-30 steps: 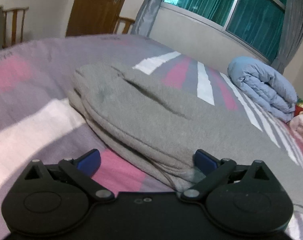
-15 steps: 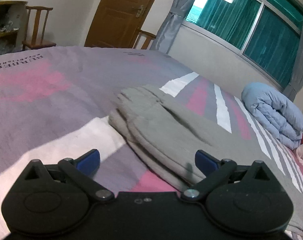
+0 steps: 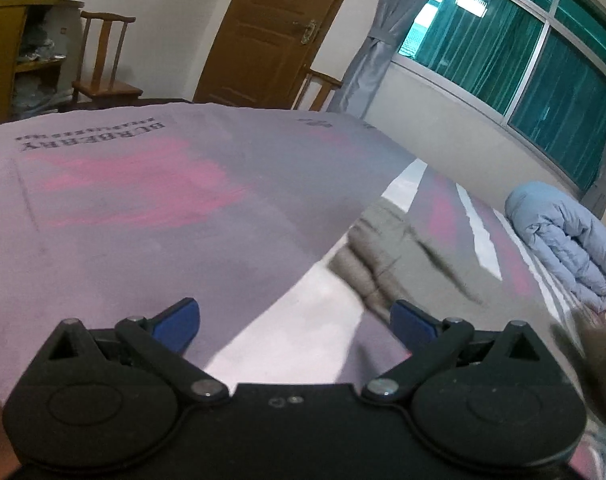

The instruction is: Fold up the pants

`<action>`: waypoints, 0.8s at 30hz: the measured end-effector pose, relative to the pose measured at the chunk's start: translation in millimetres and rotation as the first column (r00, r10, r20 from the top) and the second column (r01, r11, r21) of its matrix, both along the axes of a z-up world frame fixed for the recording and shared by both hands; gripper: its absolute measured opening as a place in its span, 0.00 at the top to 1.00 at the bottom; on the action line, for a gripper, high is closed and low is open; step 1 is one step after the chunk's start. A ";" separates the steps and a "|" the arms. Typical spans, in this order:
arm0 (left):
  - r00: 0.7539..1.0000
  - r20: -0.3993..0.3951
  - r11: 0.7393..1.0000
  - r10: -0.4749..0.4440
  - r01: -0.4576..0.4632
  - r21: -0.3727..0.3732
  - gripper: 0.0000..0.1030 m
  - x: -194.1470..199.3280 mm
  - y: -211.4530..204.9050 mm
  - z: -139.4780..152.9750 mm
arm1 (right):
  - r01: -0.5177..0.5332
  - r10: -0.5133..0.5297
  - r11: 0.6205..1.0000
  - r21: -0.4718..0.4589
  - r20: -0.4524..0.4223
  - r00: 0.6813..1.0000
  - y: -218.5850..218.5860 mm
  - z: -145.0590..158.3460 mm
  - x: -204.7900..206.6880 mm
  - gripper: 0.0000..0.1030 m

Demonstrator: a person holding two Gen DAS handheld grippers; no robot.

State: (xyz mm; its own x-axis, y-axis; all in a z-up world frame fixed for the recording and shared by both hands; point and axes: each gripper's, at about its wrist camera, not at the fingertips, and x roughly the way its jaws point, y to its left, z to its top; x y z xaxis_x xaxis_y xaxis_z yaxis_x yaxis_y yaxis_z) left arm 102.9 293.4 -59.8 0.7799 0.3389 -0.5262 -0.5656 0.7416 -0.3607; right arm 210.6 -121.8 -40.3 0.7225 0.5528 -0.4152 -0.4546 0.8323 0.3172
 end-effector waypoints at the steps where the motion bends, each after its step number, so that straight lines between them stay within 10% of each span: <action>1: 1.000 0.000 1.000 -0.004 0.004 0.001 0.07 -4.6 0.8 -0.6 | -0.069 0.066 0.996 -0.058 -0.060 0.996 28.4 -21.5 -0.9 0.73; 2: 1.000 -0.001 1.000 -0.008 0.008 0.005 0.07 -7.6 0.8 -1.2 | -0.150 0.128 0.980 -0.130 -0.159 0.979 56.1 -45.9 -2.6 0.62; 4: 1.000 -0.004 1.000 -0.023 0.023 0.018 0.06 -10.0 -0.3 -1.5 | -0.166 0.160 0.966 -0.200 -0.047 0.986 76.4 -61.6 -30.0 0.54; 12: 0.999 0.001 0.999 -0.042 0.042 0.023 0.06 1.2 -10.7 -4.7 | -0.184 0.201 0.936 -0.301 0.027 0.979 85.4 -56.9 -39.7 0.54; 18: 0.998 -0.005 0.998 -0.063 0.063 0.024 0.06 -0.3 -14.6 -3.2 | -0.196 0.210 0.924 -0.329 0.009 0.978 87.5 -56.8 -34.9 0.80; 24: 0.998 -0.023 0.998 -0.060 0.061 0.035 0.06 2.3 -17.8 -5.7 | -0.238 0.251 0.926 -0.293 0.008 0.968 76.2 -49.3 -44.8 0.77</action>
State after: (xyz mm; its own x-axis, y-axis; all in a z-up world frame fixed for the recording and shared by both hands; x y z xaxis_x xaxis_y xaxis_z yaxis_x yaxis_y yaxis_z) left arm 105.2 275.6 -65.5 0.7879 0.3108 -0.5317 -0.5270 0.7869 -0.3210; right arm 165.7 -45.6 -89.7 0.6016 0.5765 -0.5529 -0.6637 0.7459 0.0556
